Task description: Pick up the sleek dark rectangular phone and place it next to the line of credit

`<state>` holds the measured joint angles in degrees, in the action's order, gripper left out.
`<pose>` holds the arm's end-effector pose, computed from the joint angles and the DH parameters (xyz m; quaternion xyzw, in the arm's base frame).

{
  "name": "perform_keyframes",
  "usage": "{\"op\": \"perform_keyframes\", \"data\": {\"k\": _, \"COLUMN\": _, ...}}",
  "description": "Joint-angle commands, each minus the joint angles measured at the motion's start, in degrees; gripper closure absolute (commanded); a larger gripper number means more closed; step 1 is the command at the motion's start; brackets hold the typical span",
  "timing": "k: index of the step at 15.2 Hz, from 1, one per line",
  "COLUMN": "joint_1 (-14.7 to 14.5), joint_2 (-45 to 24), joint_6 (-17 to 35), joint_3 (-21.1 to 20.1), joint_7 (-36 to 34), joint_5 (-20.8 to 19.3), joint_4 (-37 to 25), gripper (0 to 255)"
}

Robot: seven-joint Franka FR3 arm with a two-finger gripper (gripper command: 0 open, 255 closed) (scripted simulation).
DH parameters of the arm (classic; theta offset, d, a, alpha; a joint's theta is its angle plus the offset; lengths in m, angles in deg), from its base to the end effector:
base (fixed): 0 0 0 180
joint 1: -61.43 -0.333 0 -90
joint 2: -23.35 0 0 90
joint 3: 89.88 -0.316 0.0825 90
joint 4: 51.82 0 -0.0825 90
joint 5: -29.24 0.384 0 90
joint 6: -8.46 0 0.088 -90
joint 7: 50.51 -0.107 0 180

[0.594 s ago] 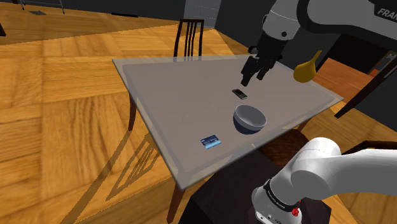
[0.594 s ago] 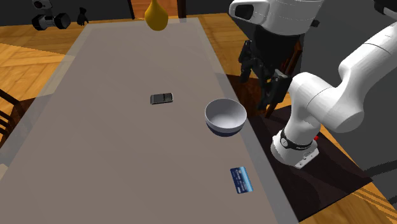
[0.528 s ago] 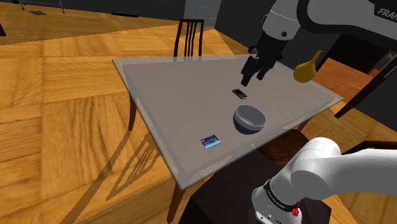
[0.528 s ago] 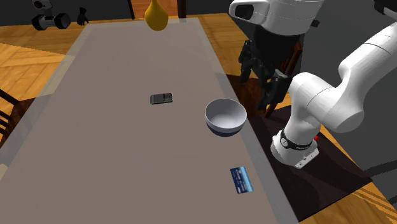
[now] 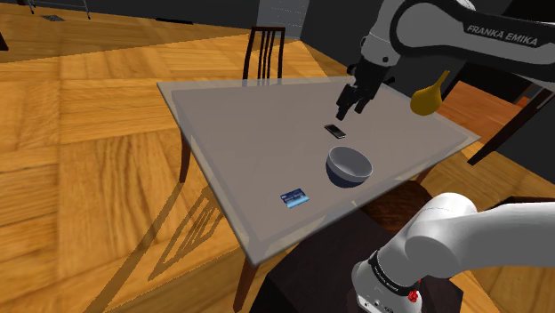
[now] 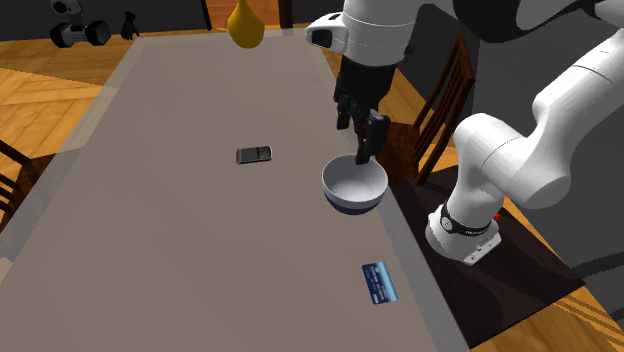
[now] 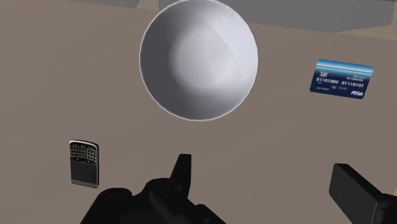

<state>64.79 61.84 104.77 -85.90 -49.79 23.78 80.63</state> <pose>0.3448 -0.0593 0.5836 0.9984 -0.0463 0.0183 0.0271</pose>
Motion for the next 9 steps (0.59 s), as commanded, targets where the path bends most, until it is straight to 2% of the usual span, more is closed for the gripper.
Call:
{"op": "perform_keyframes", "data": {"k": 1, "joint_1": 0.66, "joint_2": -2.25, "joint_6": 2.39, "joint_3": 2.43, "joint_7": 2.59, "joint_5": -0.87, "joint_4": 0.12, "gripper": 0}}
{"op": "perform_keyframes", "data": {"k": 9, "joint_1": 2.45, "joint_2": -13.8, "joint_6": 10.92, "joint_3": 11.26, "joint_7": 12.37, "joint_5": -1.91, "joint_4": -2.47, "gripper": 0}}
